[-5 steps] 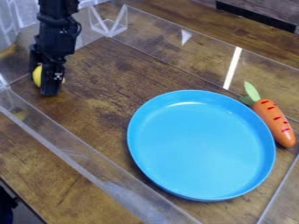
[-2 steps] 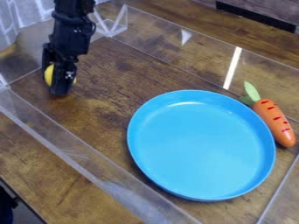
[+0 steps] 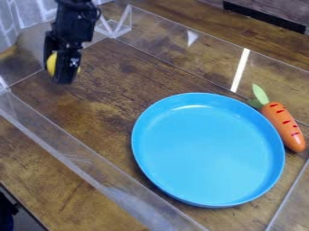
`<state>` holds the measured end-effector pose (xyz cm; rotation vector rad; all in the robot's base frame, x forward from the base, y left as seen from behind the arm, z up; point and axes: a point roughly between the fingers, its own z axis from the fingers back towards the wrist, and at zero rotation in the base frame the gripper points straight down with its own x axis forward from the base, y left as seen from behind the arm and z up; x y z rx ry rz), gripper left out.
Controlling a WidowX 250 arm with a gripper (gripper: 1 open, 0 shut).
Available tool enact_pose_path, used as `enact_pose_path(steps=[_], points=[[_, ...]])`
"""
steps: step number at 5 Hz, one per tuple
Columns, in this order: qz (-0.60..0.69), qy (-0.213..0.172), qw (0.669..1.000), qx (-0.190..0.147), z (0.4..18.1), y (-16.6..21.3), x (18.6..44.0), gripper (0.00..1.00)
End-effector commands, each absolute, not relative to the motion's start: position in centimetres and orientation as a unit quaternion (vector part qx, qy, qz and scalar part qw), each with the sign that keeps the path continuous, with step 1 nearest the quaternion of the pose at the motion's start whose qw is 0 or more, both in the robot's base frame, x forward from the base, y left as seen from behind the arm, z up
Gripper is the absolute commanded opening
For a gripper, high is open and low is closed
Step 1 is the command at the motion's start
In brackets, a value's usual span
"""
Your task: Put the lemon on the blue tray
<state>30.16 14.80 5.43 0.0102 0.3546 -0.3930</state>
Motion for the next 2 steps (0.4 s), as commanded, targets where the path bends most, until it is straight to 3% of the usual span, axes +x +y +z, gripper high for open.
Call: enact_pose_path(steps=[1, 2], points=[[-0.159, 0.133, 0.978, 0.026, 9.9, 15.7, 31.2, 0.0], [-0.171, 0.129, 0.976, 0.036, 12.0, 14.9, 31.2, 0.0]])
